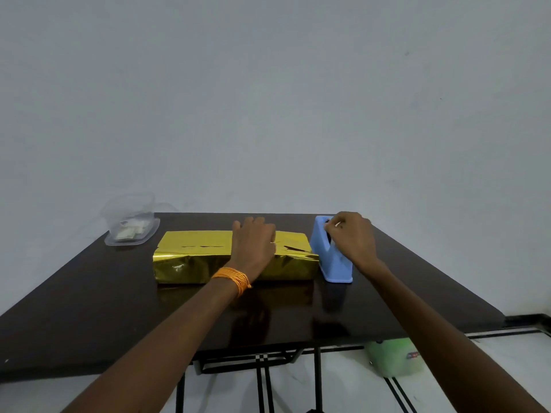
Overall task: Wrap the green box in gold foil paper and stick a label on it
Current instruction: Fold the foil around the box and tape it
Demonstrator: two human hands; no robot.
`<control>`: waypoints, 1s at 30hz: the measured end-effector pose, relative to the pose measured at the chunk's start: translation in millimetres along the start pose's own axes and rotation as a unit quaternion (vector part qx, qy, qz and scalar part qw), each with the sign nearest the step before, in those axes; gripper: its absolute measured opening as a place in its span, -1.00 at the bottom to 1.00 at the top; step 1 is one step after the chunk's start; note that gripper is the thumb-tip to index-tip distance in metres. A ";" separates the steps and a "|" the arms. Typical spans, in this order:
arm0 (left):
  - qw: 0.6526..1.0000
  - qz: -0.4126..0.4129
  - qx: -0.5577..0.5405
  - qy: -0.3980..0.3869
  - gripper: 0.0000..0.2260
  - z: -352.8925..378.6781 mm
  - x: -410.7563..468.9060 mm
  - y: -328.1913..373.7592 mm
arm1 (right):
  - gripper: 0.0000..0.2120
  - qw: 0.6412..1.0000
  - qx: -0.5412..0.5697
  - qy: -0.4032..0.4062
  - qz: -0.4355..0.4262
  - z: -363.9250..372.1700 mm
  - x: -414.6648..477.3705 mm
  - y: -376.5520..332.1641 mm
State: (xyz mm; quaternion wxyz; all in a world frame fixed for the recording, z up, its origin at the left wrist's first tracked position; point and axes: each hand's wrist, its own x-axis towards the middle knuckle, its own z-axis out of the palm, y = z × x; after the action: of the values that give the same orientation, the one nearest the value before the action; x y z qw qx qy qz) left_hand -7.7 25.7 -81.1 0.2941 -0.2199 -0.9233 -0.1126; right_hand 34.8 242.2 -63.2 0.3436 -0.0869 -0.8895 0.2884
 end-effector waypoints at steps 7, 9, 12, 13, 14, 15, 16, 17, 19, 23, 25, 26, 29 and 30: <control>0.963 0.000 -0.262 -0.059 -0.80 6.8 18.0 66.0 | -0.68 0.963 0.134 -0.080 0.219 -18.6 3.0 35.7; 0.960 -0.004 -0.261 -0.096 -0.72 13.3 23.3 83.5 | -0.74 0.940 0.196 -0.099 0.261 -16.8 4.3 42.8; 0.957 -0.004 -0.256 -0.138 -0.66 25.7 30.4 97.8 | -0.78 0.924 0.225 -0.118 0.286 -15.1 7.8 44.6; 0.956 -0.004 -0.255 -0.145 -0.67 29.8 32.6 101.0 | -0.78 0.916 0.238 -0.128 0.296 -15.3 9.7 44.3; 0.955 -0.004 -0.256 -0.151 -0.67 33.5 33.9 104.3 | -0.79 0.908 0.251 -0.136 0.308 -15.9 11.1 44.8; 0.955 -0.004 -0.253 -0.154 -0.67 36.5 34.1 105.9 | -0.81 0.898 0.262 -0.141 0.324 -15.6 11.9 44.9; 0.956 -0.004 -0.250 -0.156 -0.68 39.1 34.9 107.6 | -0.82 0.888 0.273 -0.143 0.341 -15.4 13.0 46.1; 0.956 -0.006 -0.249 -0.154 -0.69 41.6 35.6 108.4 | -0.83 0.879 0.283 -0.144 0.354 -15.1 14.1 47.2; 0.955 -0.012 -0.254 -0.152 -0.70 44.8 36.3 108.6 | -0.85 0.870 0.292 -0.148 0.368 -16.0 14.7 46.8; 0.954 -0.019 -0.257 -0.152 -0.70 47.3 38.7 108.6 | -0.85 0.873 0.283 -0.154 0.366 -18.5 18.9 40.5; 0.955 -0.019 -0.254 -0.151 -0.70 47.6 37.8 110.2 | -0.86 0.876 0.280 -0.142 0.365 -16.1 21.6 39.1; 0.955 -0.021 -0.254 -0.150 -0.70 47.9 37.5 111.0 | -0.86 0.880 0.279 -0.130 0.362 -14.5 23.4 39.2; 0.953 -0.027 -0.262 -0.146 -0.69 48.4 36.6 111.0 | -0.84 0.899 0.256 -0.102 0.339 -13.2 30.8 38.0; 0.953 -0.028 -0.263 -0.147 -0.69 47.8 36.3 111.1 | -0.84 0.904 0.252 -0.098 0.331 -14.6 32.6 36.1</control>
State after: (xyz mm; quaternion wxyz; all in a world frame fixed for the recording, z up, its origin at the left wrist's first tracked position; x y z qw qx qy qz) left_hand -5.3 151.7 -89.1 0.0835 -0.2780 -0.8996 -0.3263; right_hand 18.5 289.8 -56.9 0.1500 -0.2582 -0.7364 0.6071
